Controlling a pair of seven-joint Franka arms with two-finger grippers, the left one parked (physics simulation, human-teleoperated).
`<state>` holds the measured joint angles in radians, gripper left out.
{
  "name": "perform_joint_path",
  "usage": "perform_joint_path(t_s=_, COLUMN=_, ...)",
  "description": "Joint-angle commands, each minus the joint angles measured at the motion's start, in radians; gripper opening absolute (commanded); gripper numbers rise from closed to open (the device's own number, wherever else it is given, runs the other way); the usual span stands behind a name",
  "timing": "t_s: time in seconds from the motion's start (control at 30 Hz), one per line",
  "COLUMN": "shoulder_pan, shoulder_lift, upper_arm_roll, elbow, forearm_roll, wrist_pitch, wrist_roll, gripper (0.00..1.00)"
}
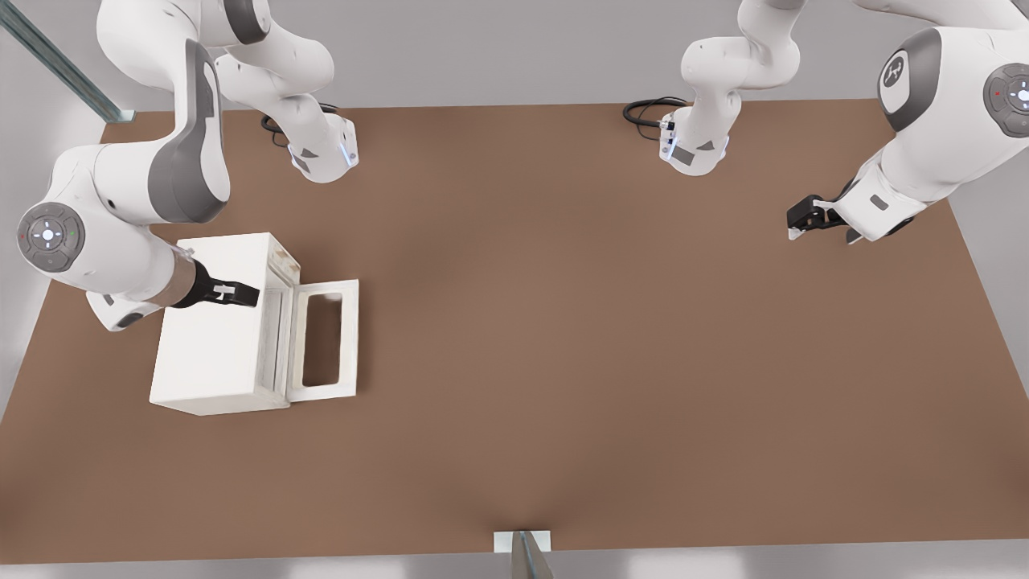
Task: Keep left arm still and open the oven door with right arm
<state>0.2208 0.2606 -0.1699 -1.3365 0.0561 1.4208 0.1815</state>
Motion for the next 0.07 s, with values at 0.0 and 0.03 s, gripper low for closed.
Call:
perform_joint_path(t_s=0.0, shoulder_pan=0.0, shoulder_lift=0.0, upper_arm_roll=0.0, elbow=0.0, forearm_roll=-0.004, wrist_pitch=0.003, wrist_roll=-0.103, gripper=1.0)
perform_joint_path(t_s=0.03, shoulder_pan=0.0, shoulder_lift=0.0, upper_arm_roll=0.0, elbow=0.0, forearm_roll=-0.004, wrist_pitch=0.003, wrist_roll=-0.102, gripper=1.0)
